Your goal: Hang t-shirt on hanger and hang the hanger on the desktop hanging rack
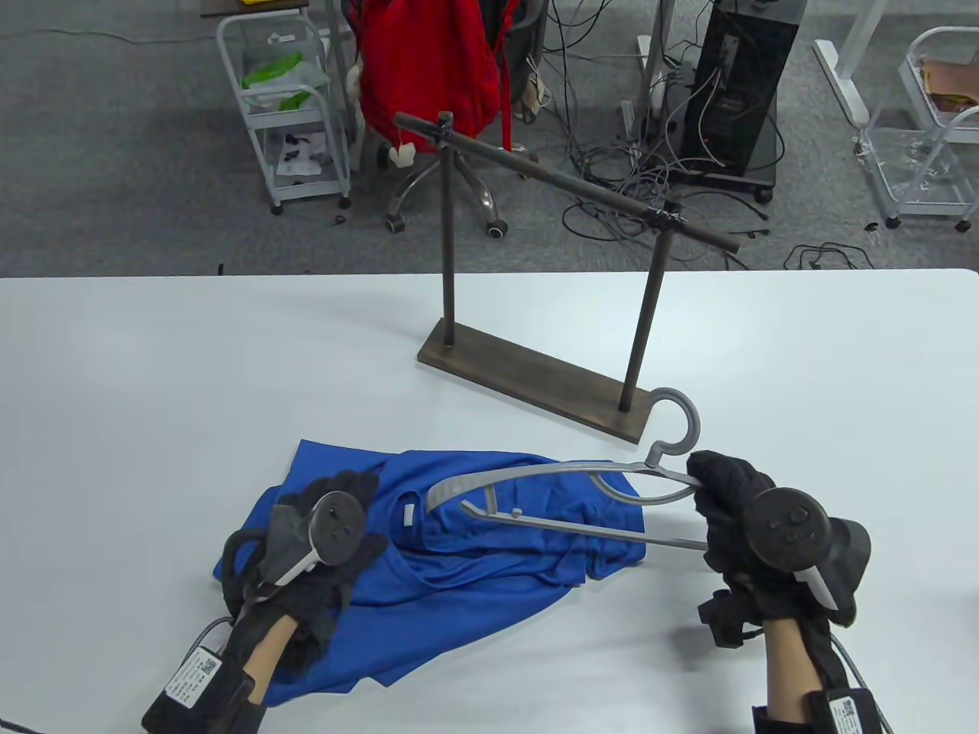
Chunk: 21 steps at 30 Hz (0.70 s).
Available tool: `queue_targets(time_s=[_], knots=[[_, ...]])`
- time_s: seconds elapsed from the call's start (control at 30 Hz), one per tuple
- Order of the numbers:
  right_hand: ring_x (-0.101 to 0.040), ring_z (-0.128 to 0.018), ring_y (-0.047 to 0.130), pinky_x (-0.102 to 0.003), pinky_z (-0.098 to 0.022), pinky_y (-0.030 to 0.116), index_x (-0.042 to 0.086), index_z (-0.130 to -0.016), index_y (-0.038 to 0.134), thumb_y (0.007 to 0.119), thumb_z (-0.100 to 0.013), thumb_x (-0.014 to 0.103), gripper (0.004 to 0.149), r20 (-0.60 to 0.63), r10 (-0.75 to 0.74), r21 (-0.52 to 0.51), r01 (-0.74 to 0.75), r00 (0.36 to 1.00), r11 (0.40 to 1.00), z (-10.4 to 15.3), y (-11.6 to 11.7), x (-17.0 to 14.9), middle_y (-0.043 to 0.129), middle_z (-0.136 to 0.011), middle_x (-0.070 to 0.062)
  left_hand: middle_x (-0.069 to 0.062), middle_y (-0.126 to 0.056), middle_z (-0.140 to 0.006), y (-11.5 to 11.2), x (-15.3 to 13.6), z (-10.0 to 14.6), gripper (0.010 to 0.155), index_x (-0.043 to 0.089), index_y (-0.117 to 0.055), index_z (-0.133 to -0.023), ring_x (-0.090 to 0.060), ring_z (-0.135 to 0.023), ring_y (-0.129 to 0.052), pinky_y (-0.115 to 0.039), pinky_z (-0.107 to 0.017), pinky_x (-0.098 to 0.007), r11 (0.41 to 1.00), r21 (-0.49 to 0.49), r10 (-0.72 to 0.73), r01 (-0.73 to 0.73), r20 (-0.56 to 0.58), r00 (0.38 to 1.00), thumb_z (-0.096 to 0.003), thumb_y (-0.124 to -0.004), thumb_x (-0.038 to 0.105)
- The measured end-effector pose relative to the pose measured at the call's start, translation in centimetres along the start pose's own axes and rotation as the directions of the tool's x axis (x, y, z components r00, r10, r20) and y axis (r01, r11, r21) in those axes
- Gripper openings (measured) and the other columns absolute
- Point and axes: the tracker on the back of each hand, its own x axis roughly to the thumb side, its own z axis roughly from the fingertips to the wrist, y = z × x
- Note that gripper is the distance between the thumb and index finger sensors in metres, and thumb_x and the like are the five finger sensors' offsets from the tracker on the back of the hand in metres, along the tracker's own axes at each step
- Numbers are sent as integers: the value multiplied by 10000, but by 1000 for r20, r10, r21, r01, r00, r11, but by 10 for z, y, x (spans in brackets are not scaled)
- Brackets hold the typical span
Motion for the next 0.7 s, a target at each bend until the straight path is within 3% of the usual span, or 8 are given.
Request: queue_targets(time_s=[0.07,0.17,0.23,0.37,0.6,0.7], knots=[[-175,-905,845,-548,-767,687,397,-931,640,754,-473,317,479,1,8,-24,-8,1000,1000,1,1,1,783,-948,111,110,-401,-1280,-10,1,-7,837,489,-281,-1127,-194,-1206,-476,-458,-876,-585,996,-84,-42,41,-12,999,-391,-632,678],[-171,-901,849,-543,-765,692,396,-933,638,754,-472,320,481,9,26,-34,-26,1000,999,1,3,3,785,-946,113,121,-416,-1275,-19,4,-13,767,521,-364,-1110,-184,-1205,-486,-457,-880,-581,989,-125,-88,84,-20,996,-408,-645,649],[-169,-901,849,-541,-767,693,399,-932,640,754,-472,323,480,18,41,-33,-41,999,999,2,5,5,783,-947,118,137,-480,-1262,-19,6,-13,712,541,-442,-1088,-169,-1191,-544,-486,-878,-574,992,-87,-96,94,-19,995,-416,-656,631],[-169,-898,853,-540,-765,697,397,-932,641,755,-472,324,479,43,63,-29,-62,997,998,3,8,10,786,-945,116,174,-657,-1198,-6,6,-7,520,594,-700,-946,-136,-1129,-695,-559,-866,-554,998,49,-45,45,-17,999,-426,-677,592],[-171,-893,857,-540,-763,700,400,-929,646,758,-471,323,478,92,95,-52,-91,991,995,8,10,21,789,-943,112,163,-698,-1175,19,-4,9,508,600,-737,-922,-149,-1104,-728,-578,-850,-557,978,167,116,-122,47,992,-418,-674,597],[-169,-887,863,-539,-758,705,398,-926,653,762,-466,324,478,123,132,-92,-122,983,988,12,11,29,796,-937,112,140,-717,-1168,28,-4,18,518,579,-739,-935,-171,-1090,-741,-586,-835,-568,964,175,185,-199,95,978,-421,-675,593]])
